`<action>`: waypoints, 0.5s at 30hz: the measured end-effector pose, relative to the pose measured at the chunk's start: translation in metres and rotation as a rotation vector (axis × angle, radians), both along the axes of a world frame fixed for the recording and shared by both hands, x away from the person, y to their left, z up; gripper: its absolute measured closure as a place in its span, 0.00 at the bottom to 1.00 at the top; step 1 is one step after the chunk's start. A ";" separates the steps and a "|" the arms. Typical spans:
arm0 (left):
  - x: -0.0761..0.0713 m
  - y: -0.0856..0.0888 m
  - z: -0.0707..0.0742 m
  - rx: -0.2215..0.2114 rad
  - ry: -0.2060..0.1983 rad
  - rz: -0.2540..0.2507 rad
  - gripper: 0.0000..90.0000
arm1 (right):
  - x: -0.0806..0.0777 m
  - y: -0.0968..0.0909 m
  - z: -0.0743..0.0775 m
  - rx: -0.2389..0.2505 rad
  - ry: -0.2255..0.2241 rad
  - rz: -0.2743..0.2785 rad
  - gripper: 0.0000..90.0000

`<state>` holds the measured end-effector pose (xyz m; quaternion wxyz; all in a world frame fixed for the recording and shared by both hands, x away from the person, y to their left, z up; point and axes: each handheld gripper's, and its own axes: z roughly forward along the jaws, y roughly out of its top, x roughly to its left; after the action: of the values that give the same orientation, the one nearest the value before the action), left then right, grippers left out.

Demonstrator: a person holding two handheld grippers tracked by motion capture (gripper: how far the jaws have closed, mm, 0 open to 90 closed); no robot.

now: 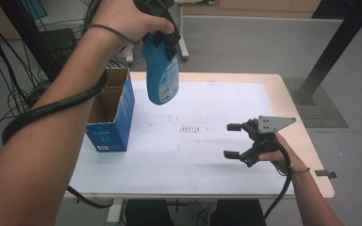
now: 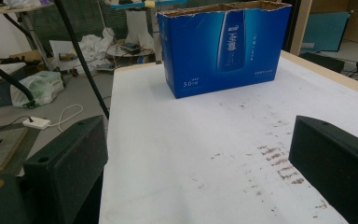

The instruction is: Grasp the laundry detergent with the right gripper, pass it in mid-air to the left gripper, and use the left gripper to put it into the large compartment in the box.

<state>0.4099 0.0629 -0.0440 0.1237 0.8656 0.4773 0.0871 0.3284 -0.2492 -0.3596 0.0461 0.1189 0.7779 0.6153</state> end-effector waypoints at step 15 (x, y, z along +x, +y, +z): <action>0.021 0.070 0.006 0.005 0.001 0.235 0.42 | 0.001 0.002 0.000 0.018 -0.015 -0.011 0.03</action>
<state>0.4314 0.1329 -0.0380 0.1102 0.8041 0.5753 0.1018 0.3290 -0.2476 -0.3596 0.0541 0.1190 0.7713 0.6229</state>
